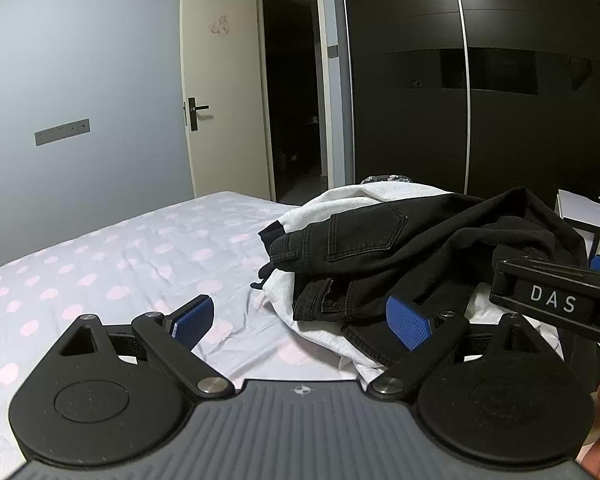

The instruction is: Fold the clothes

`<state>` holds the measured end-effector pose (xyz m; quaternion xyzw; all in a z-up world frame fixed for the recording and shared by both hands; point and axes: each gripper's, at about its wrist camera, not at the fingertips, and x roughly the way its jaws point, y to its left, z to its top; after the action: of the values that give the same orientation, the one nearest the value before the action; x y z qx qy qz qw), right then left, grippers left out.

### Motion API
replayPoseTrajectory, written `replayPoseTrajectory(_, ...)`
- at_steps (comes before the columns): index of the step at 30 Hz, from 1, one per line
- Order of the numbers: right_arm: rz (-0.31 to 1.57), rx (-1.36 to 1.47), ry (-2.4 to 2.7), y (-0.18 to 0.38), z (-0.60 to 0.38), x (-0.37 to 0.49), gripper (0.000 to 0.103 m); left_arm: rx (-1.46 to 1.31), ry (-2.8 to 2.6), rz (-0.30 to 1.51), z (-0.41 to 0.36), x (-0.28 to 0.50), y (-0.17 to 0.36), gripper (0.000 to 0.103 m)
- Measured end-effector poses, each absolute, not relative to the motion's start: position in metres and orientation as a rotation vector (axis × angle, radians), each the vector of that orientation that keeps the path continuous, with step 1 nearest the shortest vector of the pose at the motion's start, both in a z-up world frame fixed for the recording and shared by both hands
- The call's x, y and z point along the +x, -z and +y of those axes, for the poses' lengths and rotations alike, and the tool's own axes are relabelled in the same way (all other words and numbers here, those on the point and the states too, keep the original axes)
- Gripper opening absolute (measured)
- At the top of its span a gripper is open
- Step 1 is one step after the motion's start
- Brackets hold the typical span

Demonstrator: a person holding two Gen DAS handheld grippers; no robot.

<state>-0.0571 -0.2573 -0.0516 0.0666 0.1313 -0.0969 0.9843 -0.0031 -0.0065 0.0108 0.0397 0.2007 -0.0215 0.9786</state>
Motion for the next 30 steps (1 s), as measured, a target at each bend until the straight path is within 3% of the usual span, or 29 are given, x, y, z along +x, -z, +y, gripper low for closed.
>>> replayPoseTrajectory(30, 0.273, 0.129, 0.193, 0.0523, -0.2495, -0.0585, 0.102, 0.096, 0.031, 0.405, -0.0066, -0.0068, -0.0089, 0.103)
